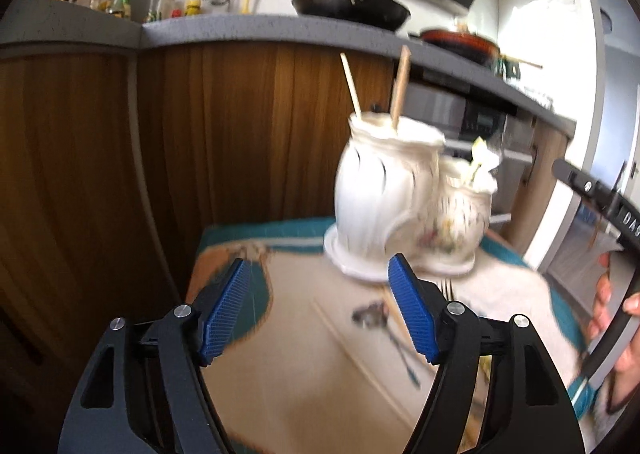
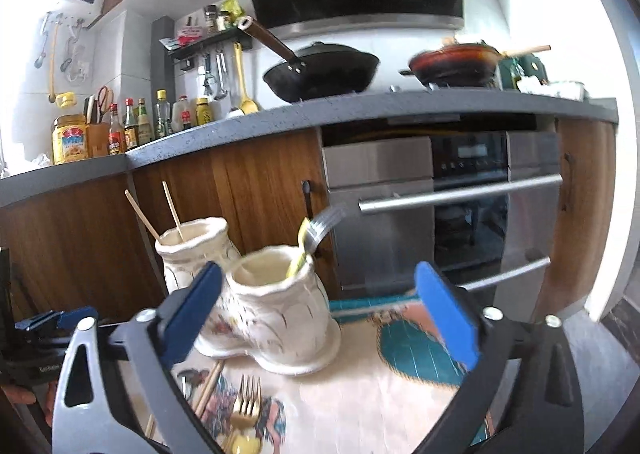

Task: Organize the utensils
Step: 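Move both grippers back toward the remaining chopsticks and forks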

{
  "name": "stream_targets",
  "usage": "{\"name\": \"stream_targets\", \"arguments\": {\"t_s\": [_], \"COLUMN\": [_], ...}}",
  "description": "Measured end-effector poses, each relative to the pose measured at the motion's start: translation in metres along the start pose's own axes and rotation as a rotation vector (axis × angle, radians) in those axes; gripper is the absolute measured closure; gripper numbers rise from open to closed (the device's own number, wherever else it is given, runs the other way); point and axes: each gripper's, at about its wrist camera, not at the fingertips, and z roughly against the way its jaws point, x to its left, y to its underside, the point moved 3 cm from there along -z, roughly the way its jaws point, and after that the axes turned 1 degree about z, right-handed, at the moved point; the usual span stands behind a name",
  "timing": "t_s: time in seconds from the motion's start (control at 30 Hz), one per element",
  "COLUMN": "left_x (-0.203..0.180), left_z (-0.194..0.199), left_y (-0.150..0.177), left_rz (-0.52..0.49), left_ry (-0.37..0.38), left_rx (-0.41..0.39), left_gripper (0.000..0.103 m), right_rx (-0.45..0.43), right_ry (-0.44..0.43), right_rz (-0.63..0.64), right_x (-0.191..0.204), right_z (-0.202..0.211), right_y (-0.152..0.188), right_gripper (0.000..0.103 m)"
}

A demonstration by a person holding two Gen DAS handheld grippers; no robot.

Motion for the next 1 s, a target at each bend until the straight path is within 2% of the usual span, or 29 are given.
{"name": "stream_targets", "arguments": {"t_s": [0.13, 0.27, 0.57, 0.67, 0.77, 0.83, 0.93, 1.0], "left_x": [-0.009, -0.014, -0.025, -0.026, -0.028, -0.028, -0.028, -0.025], "left_z": [-0.005, -0.017, -0.040, -0.048, -0.050, -0.051, -0.051, -0.050], "left_y": [0.018, 0.033, 0.050, 0.055, 0.055, 0.055, 0.054, 0.054], "left_rz": [-0.055, -0.068, -0.105, -0.117, -0.124, -0.142, -0.165, -0.168], "left_ry": [-0.030, -0.045, -0.072, -0.069, -0.037, -0.029, -0.024, -0.011], "left_rx": [0.094, 0.190, 0.322, 0.366, 0.376, 0.388, 0.401, 0.406], "left_gripper": [0.026, 0.026, 0.026, 0.043, 0.062, 0.085, 0.095, 0.096], "right_rx": [0.082, 0.176, 0.243, 0.257, 0.260, 0.262, 0.260, 0.258], "right_ry": [-0.008, -0.035, -0.047, -0.060, -0.069, -0.074, -0.076, -0.081], "right_rz": [-0.070, -0.133, -0.028, -0.015, -0.007, 0.000, 0.014, 0.024], "right_x": [-0.010, -0.014, 0.004, 0.007, 0.009, 0.011, 0.013, 0.015], "right_z": [0.000, -0.007, -0.017, -0.019, -0.019, -0.019, -0.018, -0.017], "right_y": [0.018, 0.037, 0.047, 0.049, 0.050, 0.050, 0.050, 0.050], "right_gripper": [0.005, 0.005, 0.005, 0.005, 0.005, 0.005, 0.005, 0.005]}}
